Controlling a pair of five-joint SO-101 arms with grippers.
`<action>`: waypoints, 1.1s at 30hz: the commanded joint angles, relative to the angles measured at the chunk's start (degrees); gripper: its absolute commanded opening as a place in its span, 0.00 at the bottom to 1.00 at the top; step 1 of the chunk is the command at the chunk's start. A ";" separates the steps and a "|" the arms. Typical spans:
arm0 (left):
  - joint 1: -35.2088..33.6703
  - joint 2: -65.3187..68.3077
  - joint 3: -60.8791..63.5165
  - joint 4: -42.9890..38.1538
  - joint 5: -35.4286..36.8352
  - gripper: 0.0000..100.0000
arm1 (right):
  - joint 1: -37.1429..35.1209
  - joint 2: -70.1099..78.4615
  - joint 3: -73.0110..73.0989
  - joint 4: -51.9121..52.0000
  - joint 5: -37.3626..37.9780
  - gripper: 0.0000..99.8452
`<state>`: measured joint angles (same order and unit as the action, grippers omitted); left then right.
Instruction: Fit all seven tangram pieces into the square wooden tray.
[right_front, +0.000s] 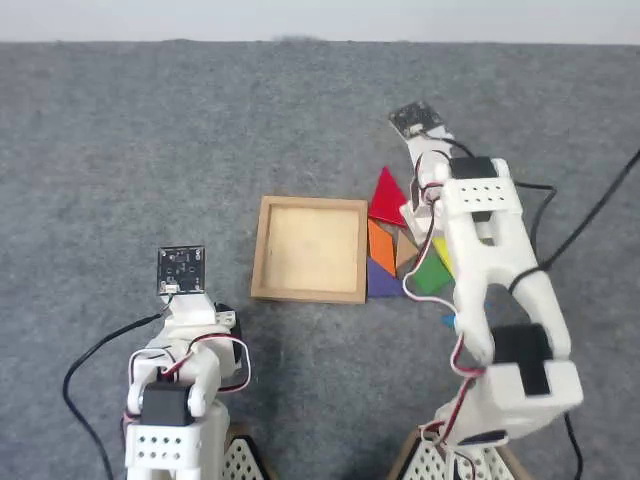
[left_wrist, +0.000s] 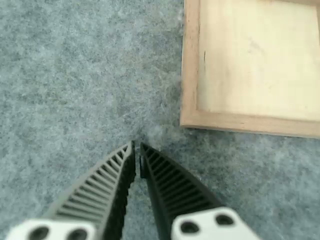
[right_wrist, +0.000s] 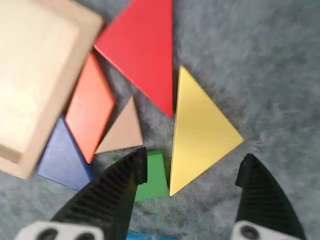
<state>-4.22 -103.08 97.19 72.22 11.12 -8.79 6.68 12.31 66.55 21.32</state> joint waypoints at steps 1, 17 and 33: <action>-0.35 -1.14 -0.75 0.09 -0.62 0.01 | 1.71 4.26 -3.52 -2.07 2.20 0.29; -0.35 -1.14 -0.75 0.09 -0.62 0.01 | 6.11 13.14 -3.69 -10.51 2.55 0.30; -0.35 -1.14 -0.75 0.09 -0.62 0.01 | 5.85 15.52 -6.15 -12.00 6.51 0.30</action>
<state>-4.22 -103.08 97.19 72.22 11.12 -3.52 22.77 9.41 56.62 23.69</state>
